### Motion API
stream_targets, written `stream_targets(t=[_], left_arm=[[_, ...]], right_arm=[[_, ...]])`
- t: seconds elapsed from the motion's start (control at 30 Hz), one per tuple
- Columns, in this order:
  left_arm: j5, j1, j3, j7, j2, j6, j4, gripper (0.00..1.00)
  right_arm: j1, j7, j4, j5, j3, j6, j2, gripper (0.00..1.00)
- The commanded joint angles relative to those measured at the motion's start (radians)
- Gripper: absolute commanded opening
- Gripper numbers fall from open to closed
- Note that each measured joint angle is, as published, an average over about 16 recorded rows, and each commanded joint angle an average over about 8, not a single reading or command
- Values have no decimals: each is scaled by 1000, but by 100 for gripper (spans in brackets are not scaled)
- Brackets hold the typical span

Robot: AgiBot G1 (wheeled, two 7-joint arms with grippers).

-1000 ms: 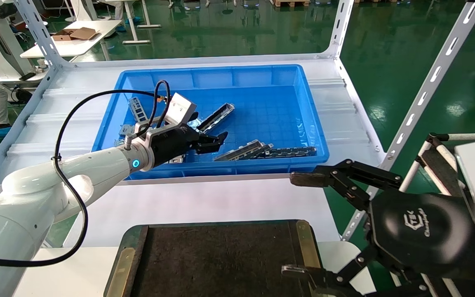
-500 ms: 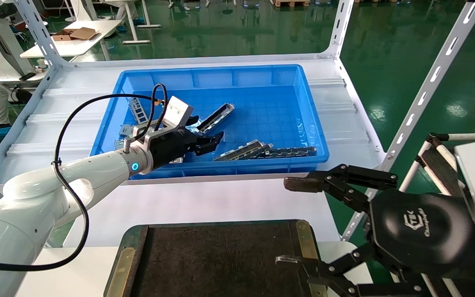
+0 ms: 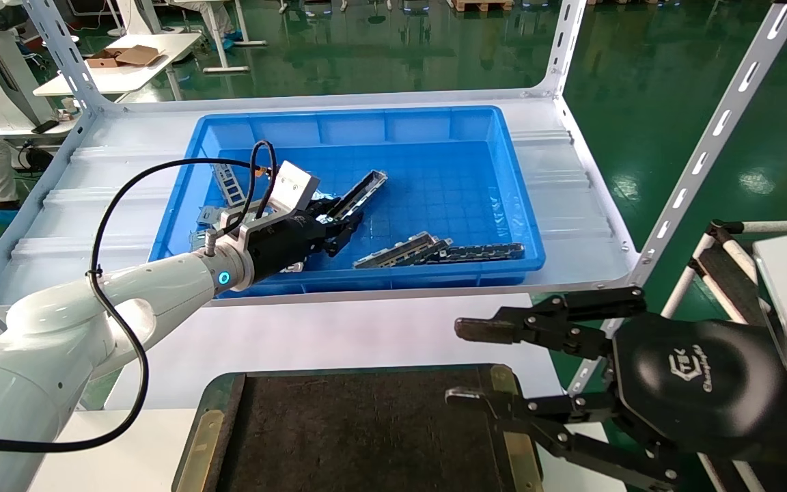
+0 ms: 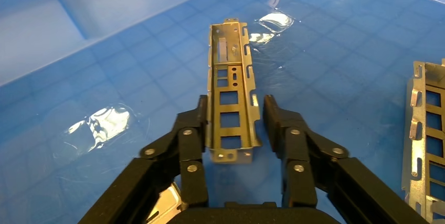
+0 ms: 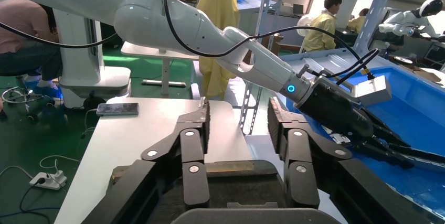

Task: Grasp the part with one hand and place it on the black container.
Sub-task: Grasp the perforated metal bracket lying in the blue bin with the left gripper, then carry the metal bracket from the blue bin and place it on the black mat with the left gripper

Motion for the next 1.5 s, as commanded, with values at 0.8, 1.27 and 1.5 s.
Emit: stream_targets(t=[0.8,1.27,1.5], left_arm=[[-107,-52,14,-39,-20,166,-39,0],[-133,7,14,-53,-126,486,-93,0],[-158,72,8,-109,-181,591,-191,0]], right_arm=[[0,0,0,0,-1,0,0,0],[0,0,0,1,-1,0,0,0],[0,-1,0,1,-1,0,0,0]])
